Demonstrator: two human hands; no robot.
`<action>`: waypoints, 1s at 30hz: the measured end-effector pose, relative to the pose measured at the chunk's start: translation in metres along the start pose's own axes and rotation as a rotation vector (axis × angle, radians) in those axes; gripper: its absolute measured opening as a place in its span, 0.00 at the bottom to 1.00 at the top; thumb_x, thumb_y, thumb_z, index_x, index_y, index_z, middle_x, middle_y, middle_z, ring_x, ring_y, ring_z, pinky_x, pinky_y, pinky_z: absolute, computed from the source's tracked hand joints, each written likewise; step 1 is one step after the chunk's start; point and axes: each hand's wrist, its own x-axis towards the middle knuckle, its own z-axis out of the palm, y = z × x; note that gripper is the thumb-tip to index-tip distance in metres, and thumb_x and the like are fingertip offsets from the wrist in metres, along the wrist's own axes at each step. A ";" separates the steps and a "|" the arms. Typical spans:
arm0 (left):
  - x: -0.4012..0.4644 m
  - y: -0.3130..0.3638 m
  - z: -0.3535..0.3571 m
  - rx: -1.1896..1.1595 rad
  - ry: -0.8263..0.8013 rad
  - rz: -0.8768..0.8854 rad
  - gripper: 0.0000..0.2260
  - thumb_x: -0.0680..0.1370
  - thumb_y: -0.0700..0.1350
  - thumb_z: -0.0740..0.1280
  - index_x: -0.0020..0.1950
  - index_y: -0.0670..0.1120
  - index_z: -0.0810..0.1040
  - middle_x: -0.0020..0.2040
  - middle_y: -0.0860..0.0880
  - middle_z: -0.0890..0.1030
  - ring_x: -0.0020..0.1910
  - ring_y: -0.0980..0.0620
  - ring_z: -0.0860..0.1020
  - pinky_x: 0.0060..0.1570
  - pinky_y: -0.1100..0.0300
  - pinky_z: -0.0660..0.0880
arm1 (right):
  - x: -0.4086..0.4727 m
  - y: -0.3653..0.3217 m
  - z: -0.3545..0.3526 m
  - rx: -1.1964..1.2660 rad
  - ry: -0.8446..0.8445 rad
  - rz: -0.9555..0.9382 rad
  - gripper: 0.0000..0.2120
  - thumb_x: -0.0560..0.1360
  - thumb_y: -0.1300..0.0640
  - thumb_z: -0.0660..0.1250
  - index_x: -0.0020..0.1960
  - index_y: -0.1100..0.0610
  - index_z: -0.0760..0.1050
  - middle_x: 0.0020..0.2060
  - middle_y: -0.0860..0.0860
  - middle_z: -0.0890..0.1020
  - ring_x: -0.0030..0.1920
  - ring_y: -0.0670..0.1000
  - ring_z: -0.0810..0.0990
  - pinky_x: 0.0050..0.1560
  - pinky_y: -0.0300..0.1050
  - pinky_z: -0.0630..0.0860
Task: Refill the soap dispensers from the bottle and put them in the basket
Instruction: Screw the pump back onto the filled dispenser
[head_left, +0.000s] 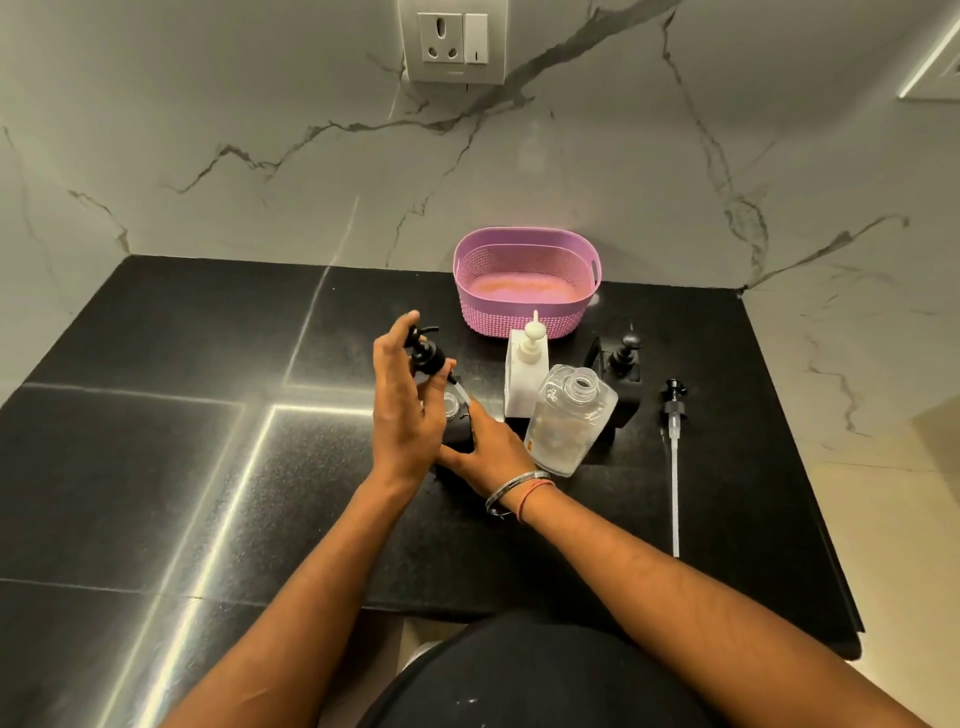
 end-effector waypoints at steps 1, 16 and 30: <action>0.000 0.002 0.000 -0.032 0.012 0.016 0.28 0.82 0.32 0.68 0.80 0.43 0.63 0.69 0.47 0.69 0.62 0.43 0.80 0.58 0.47 0.83 | 0.000 0.000 -0.001 -0.003 -0.001 0.004 0.45 0.73 0.35 0.73 0.83 0.47 0.57 0.67 0.53 0.81 0.65 0.54 0.81 0.61 0.49 0.79; 0.010 0.003 -0.010 0.066 -0.016 0.103 0.31 0.81 0.29 0.66 0.80 0.51 0.62 0.69 0.47 0.68 0.58 0.54 0.79 0.56 0.63 0.82 | -0.005 -0.009 -0.007 0.000 -0.047 0.030 0.48 0.74 0.34 0.73 0.84 0.51 0.54 0.75 0.55 0.74 0.72 0.57 0.75 0.68 0.53 0.74; -0.012 -0.015 -0.003 0.040 -0.096 -0.025 0.34 0.80 0.28 0.69 0.81 0.49 0.64 0.69 0.51 0.69 0.62 0.60 0.76 0.61 0.65 0.79 | -0.007 -0.005 -0.001 0.087 0.020 -0.019 0.37 0.71 0.36 0.74 0.76 0.39 0.63 0.61 0.47 0.84 0.59 0.49 0.84 0.58 0.46 0.80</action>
